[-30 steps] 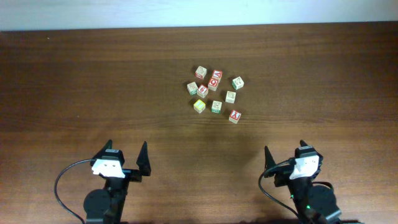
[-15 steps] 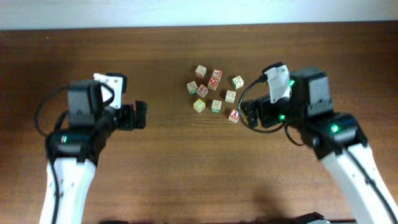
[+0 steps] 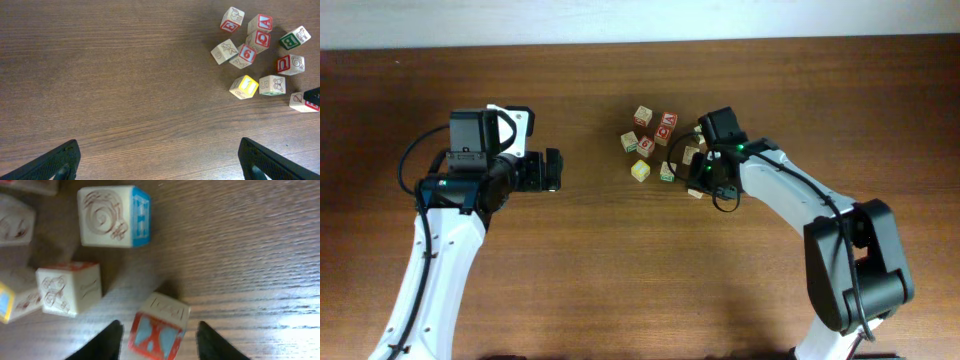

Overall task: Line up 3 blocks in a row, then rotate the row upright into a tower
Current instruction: 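Grasp the red-A wooden block with the right gripper, place it below the cluster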

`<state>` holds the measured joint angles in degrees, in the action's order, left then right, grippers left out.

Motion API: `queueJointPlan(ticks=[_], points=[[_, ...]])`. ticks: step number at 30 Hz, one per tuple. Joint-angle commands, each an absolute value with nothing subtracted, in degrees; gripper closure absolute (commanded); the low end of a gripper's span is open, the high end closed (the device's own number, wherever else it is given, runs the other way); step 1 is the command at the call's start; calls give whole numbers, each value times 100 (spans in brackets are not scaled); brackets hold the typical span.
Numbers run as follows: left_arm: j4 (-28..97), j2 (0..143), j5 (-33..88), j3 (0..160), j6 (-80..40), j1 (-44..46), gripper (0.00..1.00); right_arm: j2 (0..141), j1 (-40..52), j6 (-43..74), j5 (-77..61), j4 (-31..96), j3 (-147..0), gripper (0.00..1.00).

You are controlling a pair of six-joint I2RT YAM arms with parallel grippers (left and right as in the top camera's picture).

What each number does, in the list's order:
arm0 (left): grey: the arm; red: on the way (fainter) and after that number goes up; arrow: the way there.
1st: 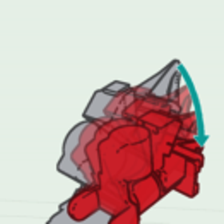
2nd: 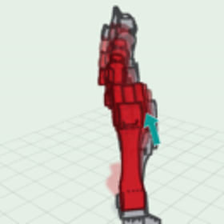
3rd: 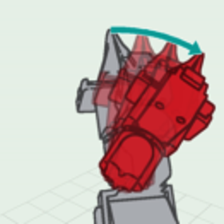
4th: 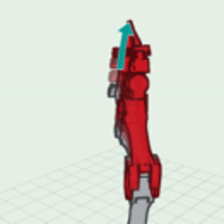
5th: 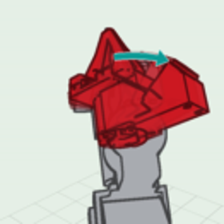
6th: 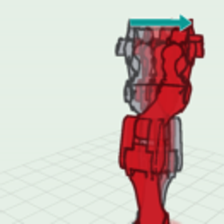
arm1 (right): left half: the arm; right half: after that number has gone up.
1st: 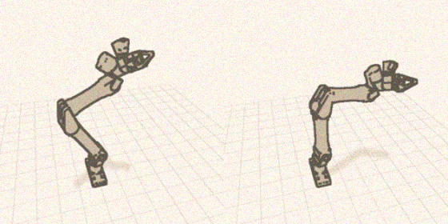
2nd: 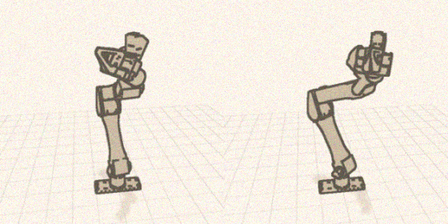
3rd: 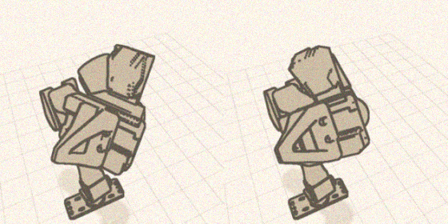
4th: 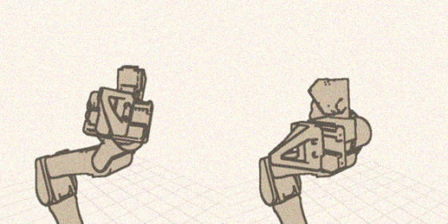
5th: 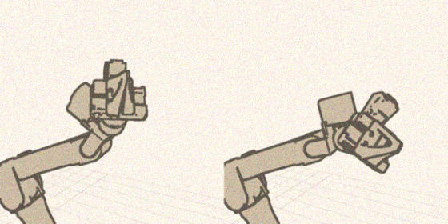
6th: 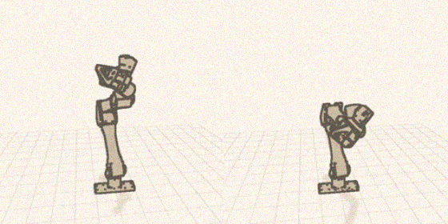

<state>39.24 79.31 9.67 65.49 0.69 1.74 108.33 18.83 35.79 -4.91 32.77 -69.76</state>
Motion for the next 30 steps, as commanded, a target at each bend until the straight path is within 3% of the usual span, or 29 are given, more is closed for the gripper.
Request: queueJointPlan(ticks=[1,5,8,12,13,15,18,20,21,24,28,30], points=[[3927,7950,1031,6648,174,158,1,11043,1918,3756,-117,3251,-7050,64],[3927,7950,1031,6648,176,158,1,11043,1918,3398,-134,3409,-7030,84],[3927,7950,1031,6648,176,158,1,11041,1918,2335,-683,3972,-7032,84],[3907,7950,1031,6648,176,158,1,11041,1918,1820,-836,5321,-7032,84],[3907,7950,1033,6648,176,172,1,11041,1918,1747,-838,5426,-7032,78],[3909,7950,1033,6648,176,169,1,11041,1918,1691,-838,5529,-7032,51],[3903,7950,1033,6648,176,169,1,11030,1911,1597,-836,5741,-7400,43],[3905,7950,1031,6648,176,169,1,11026,1911,1584,-412,5970,-9161,38],[3903,7950,1031,6648,176,169,1,11026,1911,1831,-381,5400,-9314,34],[3903,7950,1031,6648,178,169,1,11684,1922,2305,-139,3876,-9312,35],[3903,7950,1028,6648,176,169,1,12486,1929,2674,32,3712,-9312,55],[3905,7950,1031,6648,176,169,1,12521,1979,2797,158,3898,-9306,59]])
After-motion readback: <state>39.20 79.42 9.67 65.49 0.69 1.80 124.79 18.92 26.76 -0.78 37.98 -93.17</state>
